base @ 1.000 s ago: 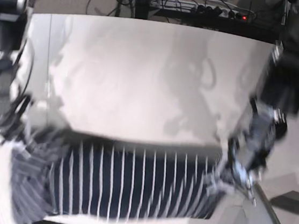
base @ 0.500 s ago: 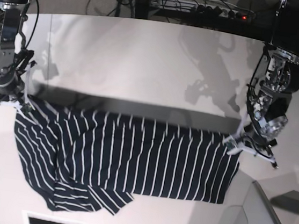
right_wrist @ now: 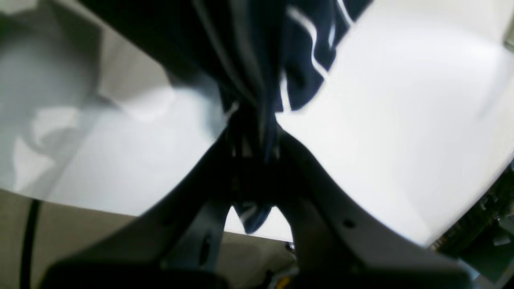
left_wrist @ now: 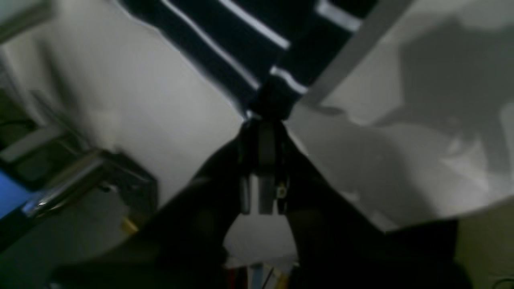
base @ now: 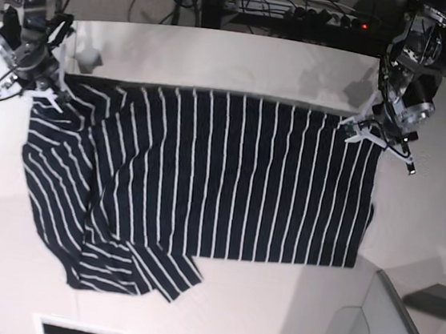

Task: Layout the t-shirt on the table in an organized manner, then fold the t-shirt properly

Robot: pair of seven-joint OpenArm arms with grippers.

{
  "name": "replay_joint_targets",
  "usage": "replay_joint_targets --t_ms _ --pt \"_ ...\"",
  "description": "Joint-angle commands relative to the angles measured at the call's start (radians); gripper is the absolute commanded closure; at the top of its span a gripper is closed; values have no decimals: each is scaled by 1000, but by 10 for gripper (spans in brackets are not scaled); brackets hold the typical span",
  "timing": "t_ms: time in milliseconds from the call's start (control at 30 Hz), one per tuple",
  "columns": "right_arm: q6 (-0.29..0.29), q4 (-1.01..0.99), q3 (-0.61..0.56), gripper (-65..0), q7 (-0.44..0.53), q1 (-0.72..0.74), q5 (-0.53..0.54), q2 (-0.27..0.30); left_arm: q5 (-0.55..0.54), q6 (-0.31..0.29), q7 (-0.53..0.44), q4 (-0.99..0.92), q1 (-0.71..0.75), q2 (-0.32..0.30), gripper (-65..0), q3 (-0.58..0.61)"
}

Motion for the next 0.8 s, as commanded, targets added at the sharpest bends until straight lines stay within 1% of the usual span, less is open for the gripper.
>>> replay_joint_targets --t_ms 0,133,233,333,400,433,500,533,567,600,667,700,733,767 --pt "-16 19 8 0 -6 4 -14 19 26 20 15 39 0 -15 0 -42" --pt "-16 22 6 0 -8 5 -14 19 26 20 13 62 -5 -8 0 -100" --pt "-16 16 -8 0 -5 62 -14 19 27 18 13 32 -71 -9 0 -87" --pt "-16 -56 -49 0 -3 176 -14 25 27 18 13 -52 -201 -4 0 -16" --pt "-16 -162 -71 0 5 302 -10 27 27 18 13 -152 -327 2 0 56" --pt "-16 -227 -75 0 28 377 -10 27 27 20 12 -212 -407 14 0 95" --pt "-19 -352 -57 0 103 535 -16 27 24 20 10 -357 -596 63 0 148" --pt "-19 -389 -43 0 123 605 -17 27 24 25 10 -416 -683 89 0 151" --pt "-19 -397 -22 0 121 673 -23 30 24 37 10 -465 -771 117 0 150" --pt "-19 -377 12 0 103 734 -48 42 21 52 12 -497 -860 140 0 145" --pt "2 -271 43 0 49 808 -112 64 24 57 16 -497 -1005 164 0 101" --pt "38 -205 47 0 29 825 -131 74 26 55 24 -482 -1054 167 0 81" --pt "96 -134 51 0 2 829 -154 84 26 51 55 -454 -1100 163 0 70" --pt "97 -62 51 0 -38 826 -160 91 26 28 90 -409 -1136 160 0 72"
